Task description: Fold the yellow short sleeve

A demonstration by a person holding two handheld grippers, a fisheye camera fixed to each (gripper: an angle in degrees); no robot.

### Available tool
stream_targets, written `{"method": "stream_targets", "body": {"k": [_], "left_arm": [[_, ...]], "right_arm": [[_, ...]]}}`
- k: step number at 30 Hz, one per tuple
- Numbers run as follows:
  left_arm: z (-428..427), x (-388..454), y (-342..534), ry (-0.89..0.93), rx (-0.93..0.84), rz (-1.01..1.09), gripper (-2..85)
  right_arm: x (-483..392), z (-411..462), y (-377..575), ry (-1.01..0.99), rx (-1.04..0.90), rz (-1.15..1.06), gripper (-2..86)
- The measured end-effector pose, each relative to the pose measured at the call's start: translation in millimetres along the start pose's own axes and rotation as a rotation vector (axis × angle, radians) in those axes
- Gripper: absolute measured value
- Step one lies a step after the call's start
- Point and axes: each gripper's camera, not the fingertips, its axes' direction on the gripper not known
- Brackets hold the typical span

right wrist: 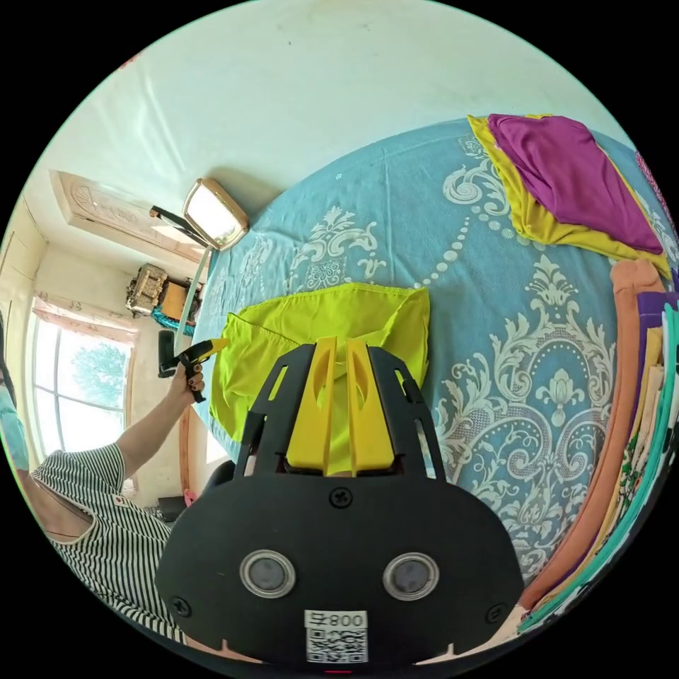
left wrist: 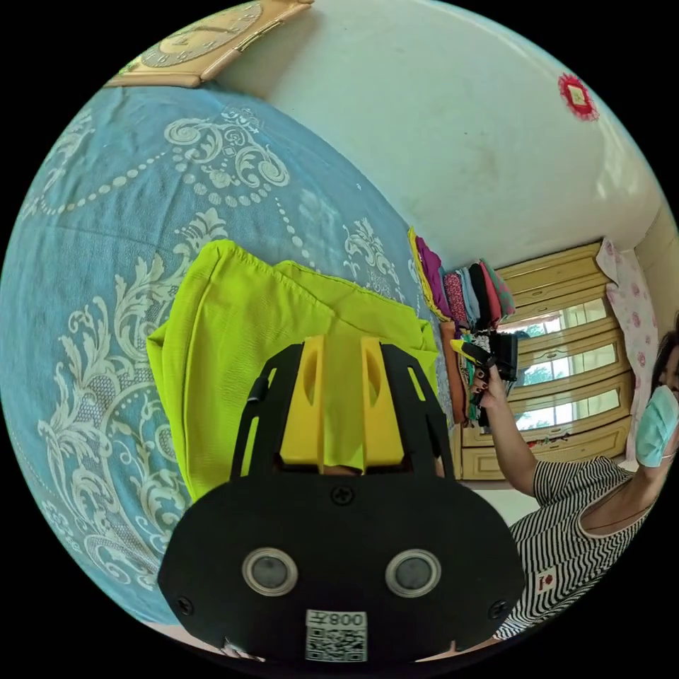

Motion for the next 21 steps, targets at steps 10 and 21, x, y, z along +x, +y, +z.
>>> {"method": "stream_targets", "body": {"k": [10, 21], "left_arm": [[83, 33, -19, -0.351, -0.146, 0.077, 2.2], [128, 78, -21, -0.457, -0.185, 0.232, 5.6]], "right_arm": [[-63, 14, -30, 0.047, -0.056, 0.010, 5.7], [-210, 51, -72, 0.388, -0.220, -0.484, 8.6]]}}
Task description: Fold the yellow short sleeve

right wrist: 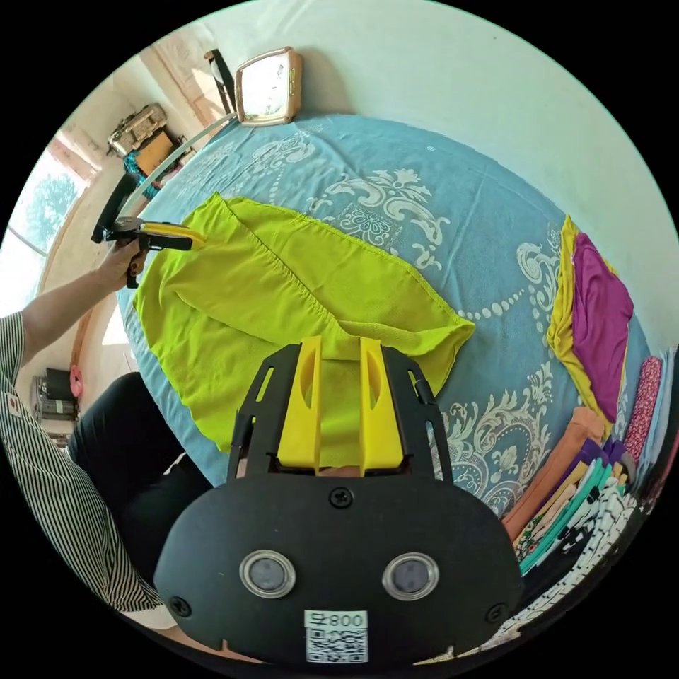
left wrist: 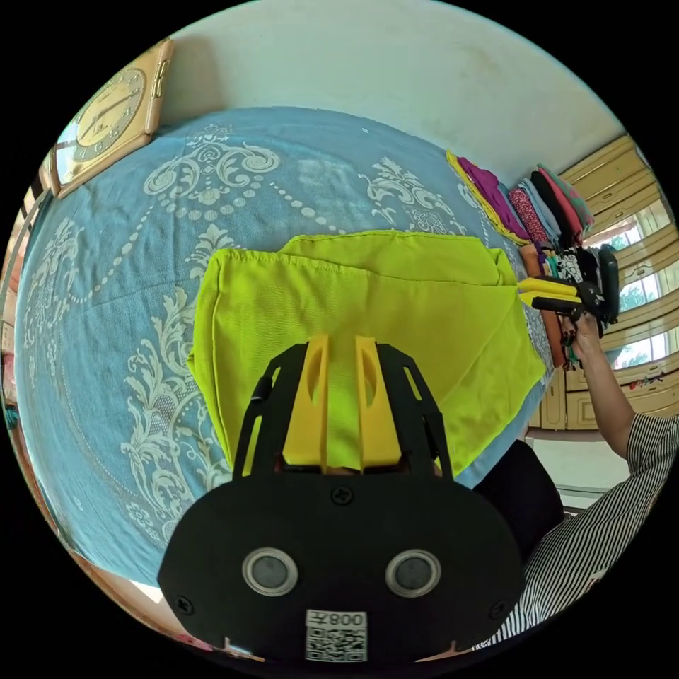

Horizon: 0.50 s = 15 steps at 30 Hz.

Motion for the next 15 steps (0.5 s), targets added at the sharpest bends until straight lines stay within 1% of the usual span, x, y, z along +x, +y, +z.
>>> {"method": "stream_targets", "body": {"k": [2, 4, 7, 10, 15], "left_arm": [[15, 7, -4, -0.050, -0.054, 0.004, 4.5], [18, 7, -6, -0.042, -0.041, -0.006, 3.2], [15, 6, -6, -0.021, -0.010, -0.032, 1.6], [8, 10, -3, -0.018, 0.011, -0.018, 0.9], [-18, 9, 4, -0.006, 0.099, -0.010, 0.5]], "right_arm": [[-15, 3, -18, 0.082, -0.055, -0.054, 8.3], [-22, 7, -30, 0.119, -0.096, -0.077, 7.0], [-28, 5, -45, 0.161, -0.122, -0.082, 2.2], [-28, -6, -57, 0.154, -0.114, -0.072, 0.7], [-27, -46, -76, 0.156, -0.008, -0.060, 0.0]]}}
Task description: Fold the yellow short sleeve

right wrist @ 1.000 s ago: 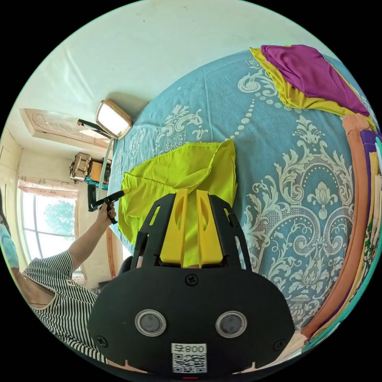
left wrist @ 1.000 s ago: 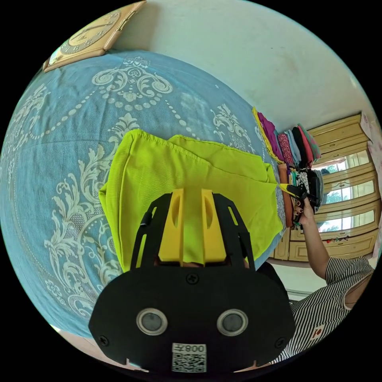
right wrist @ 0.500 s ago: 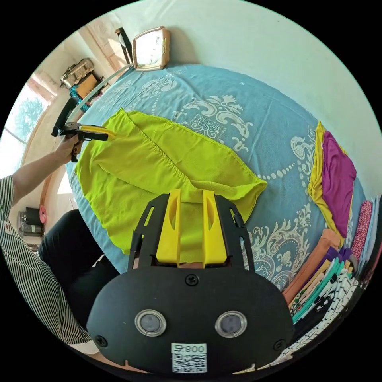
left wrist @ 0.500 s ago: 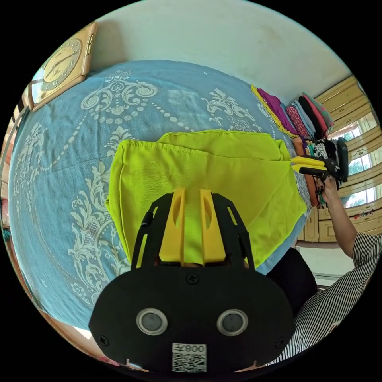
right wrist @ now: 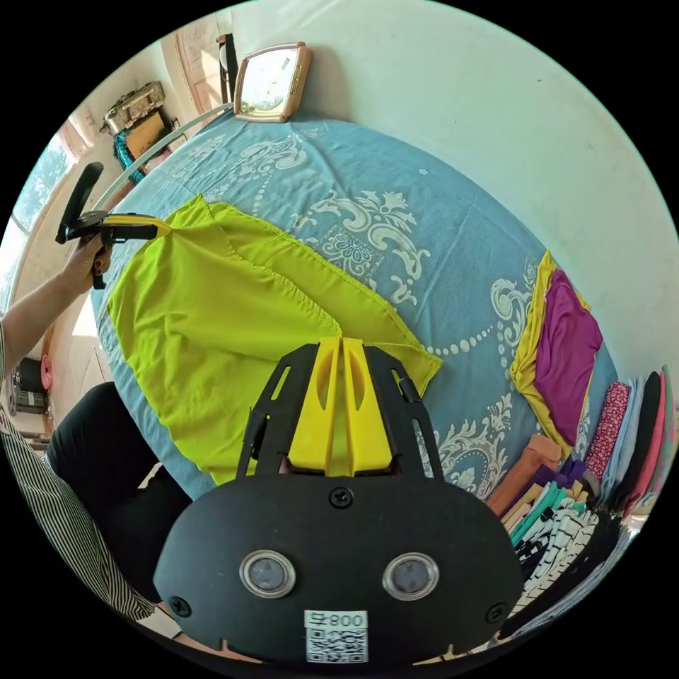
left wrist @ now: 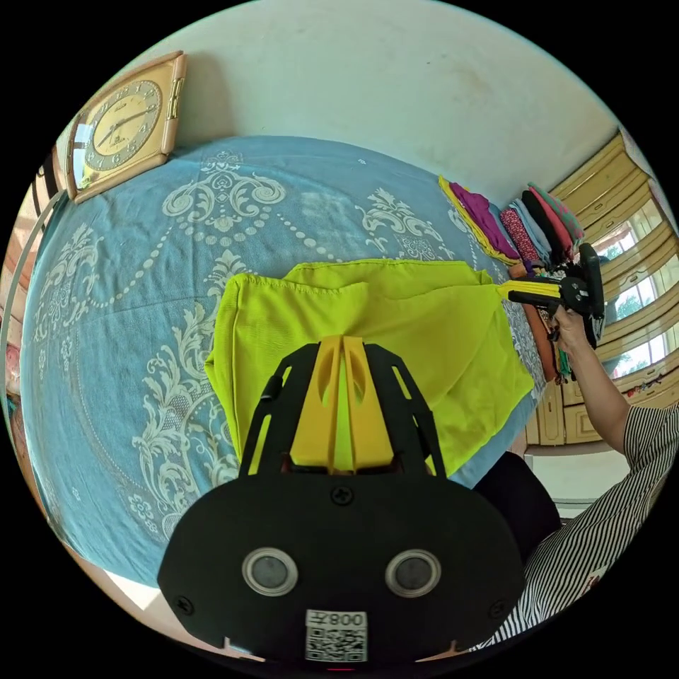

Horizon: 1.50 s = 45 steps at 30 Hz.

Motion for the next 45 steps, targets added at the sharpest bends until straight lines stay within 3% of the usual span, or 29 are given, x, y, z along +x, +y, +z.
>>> {"method": "stream_targets", "body": {"k": [7, 12, 17, 25, 34, 39, 45], "left_arm": [[-20, -31, 1, 0.000, 0.094, -0.084, 0.9], [-13, -48, -4, 0.036, 0.047, -0.090, 3.2], [-24, -77, 1, 0.011, 0.118, -0.158, 5.4], [13, -110, -10, -0.145, -0.058, -0.192, 2.0], [-20, -127, 9, -0.115, 0.082, -0.187, 3.6], [10, -142, 8, -0.122, -0.062, -0.201, 2.1], [-16, -151, 23, -0.149, 0.028, -0.190, 0.7]], "right_arm": [[25, -28, -44, -0.023, 0.081, 0.043, -0.2], [42, -13, -68, -0.065, 0.018, 0.070, -0.2], [57, 3, -70, -0.091, -0.025, 0.101, -0.2], [83, 3, -62, -0.126, -0.021, 0.144, -0.1], [109, 3, -53, -0.153, 0.002, 0.164, -0.1], [119, 8, -51, -0.155, -0.011, 0.165, -0.1], [136, 6, -41, -0.165, 0.015, 0.176, -0.1]]}}
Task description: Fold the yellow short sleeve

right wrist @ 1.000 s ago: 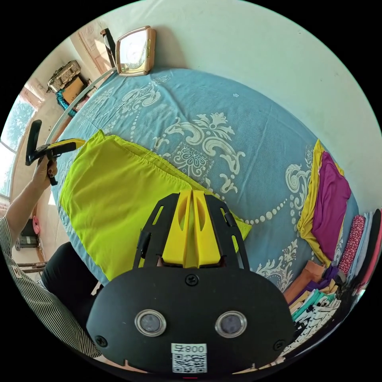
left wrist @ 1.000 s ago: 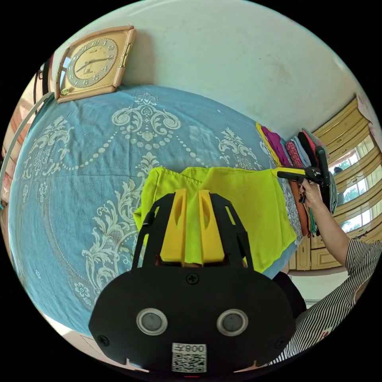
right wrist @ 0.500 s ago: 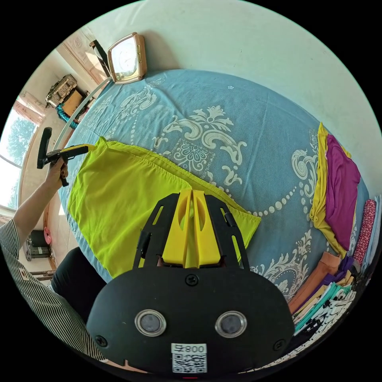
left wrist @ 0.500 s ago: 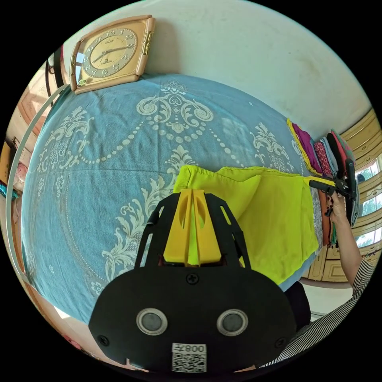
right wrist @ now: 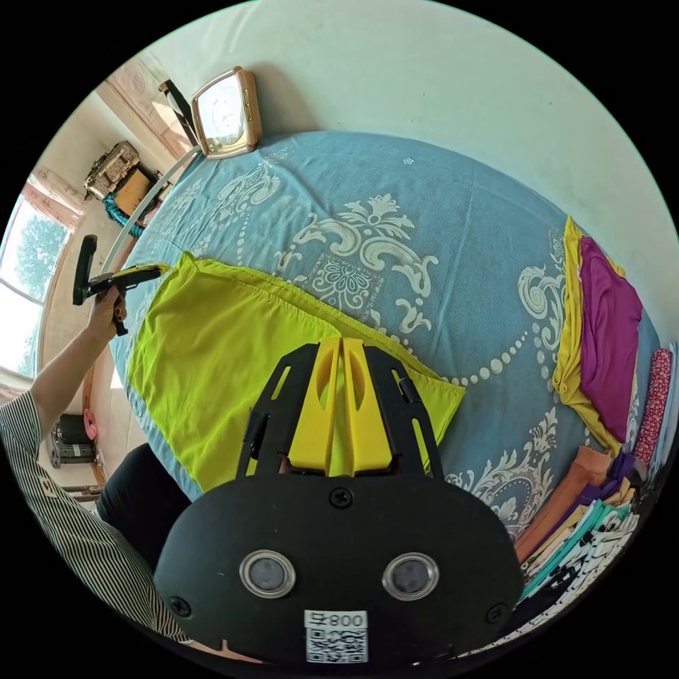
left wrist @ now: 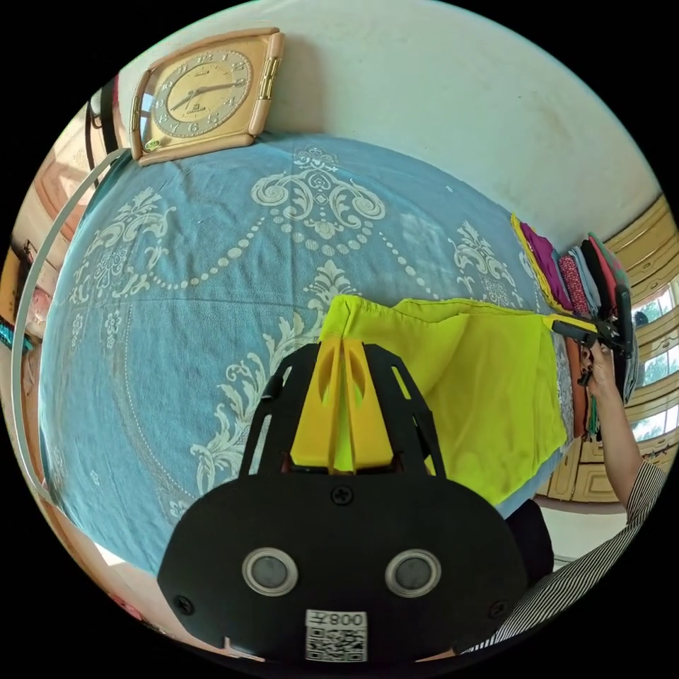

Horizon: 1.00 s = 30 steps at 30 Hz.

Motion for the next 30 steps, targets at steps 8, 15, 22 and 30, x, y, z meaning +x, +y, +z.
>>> {"method": "stream_targets", "body": {"k": [8, 15, 22, 30], "left_arm": [[-5, -35, 5, 0.155, 0.055, -0.036, 5.0], [27, -27, 9, 0.037, -0.069, 0.008, 1.4], [-19, -61, 29, 0.086, 0.083, -0.062, 0.4], [-5, -115, 46, 0.165, 0.059, -0.248, 0.5]], "right_arm": [[22, 4, 7, -0.035, 0.023, 0.028, -0.2], [32, 17, 16, -0.044, 0.003, 0.035, -0.2], [40, 13, 26, -0.048, 0.058, 0.030, -0.1], [47, 50, 16, -0.046, -0.043, 0.060, 0.9]]}}
